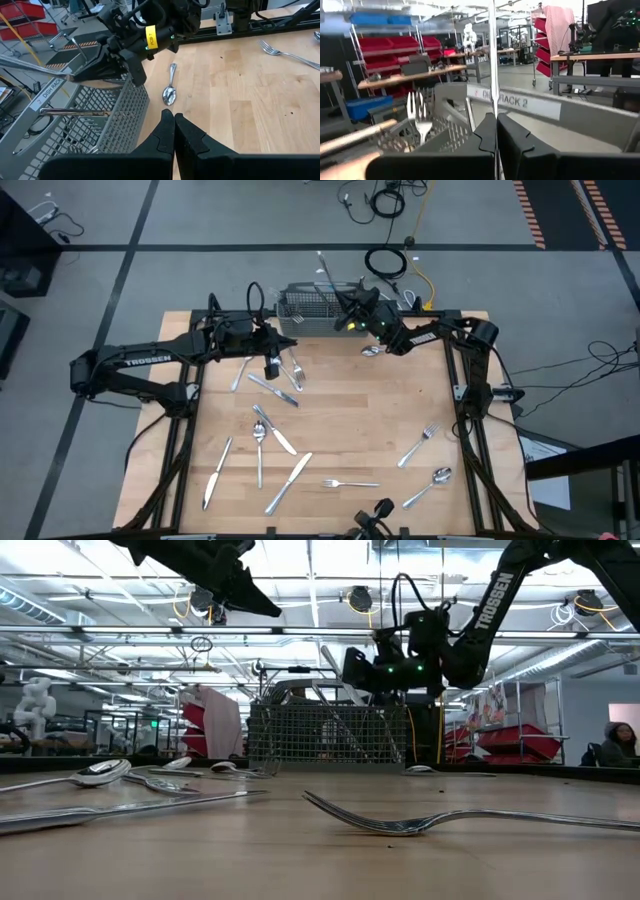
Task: Sort silverware
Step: Put the silver table knife into the silverware organizer
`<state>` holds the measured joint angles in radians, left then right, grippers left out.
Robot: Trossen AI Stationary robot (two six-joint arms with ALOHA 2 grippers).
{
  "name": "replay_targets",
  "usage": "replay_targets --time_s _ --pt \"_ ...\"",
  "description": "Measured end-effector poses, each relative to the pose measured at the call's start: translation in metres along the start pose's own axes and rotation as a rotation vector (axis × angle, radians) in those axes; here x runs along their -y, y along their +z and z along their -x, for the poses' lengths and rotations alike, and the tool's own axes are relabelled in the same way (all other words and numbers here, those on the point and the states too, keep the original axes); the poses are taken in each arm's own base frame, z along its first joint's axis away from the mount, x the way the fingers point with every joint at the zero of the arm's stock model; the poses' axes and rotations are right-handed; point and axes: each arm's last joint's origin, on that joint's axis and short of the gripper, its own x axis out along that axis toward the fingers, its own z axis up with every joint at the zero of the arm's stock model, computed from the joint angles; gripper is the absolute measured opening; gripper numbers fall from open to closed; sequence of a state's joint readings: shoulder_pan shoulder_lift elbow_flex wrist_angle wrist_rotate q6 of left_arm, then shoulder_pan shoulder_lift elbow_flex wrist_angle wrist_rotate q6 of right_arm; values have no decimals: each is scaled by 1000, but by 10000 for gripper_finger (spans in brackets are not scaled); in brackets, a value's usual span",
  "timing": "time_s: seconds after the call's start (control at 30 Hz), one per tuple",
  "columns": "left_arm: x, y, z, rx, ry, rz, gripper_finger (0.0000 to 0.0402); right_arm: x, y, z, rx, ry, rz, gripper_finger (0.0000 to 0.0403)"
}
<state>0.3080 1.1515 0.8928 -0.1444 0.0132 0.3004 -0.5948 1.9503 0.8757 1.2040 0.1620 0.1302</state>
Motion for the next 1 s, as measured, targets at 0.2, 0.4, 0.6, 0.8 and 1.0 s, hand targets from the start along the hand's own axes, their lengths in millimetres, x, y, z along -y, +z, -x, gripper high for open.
replay_targets --time_s 0.2,0.4,0.6,0.8,1.0 --pt "0 0 0 0 0 0 8 0 -2 0 -20 -1 5 0" --pt "0 0 0 0 0 3 8 0 -2 0 -22 -2 4 1" --pt "0 0 0 0 0 3 8 0 -2 0 -24 -2 -15 22" --pt "0 0 0 0 0 4 8 0 -3 0 -39 -3 -13 66" --pt "0 0 0 0 0 5 8 0 -4 0 -58 -3 -18 94"
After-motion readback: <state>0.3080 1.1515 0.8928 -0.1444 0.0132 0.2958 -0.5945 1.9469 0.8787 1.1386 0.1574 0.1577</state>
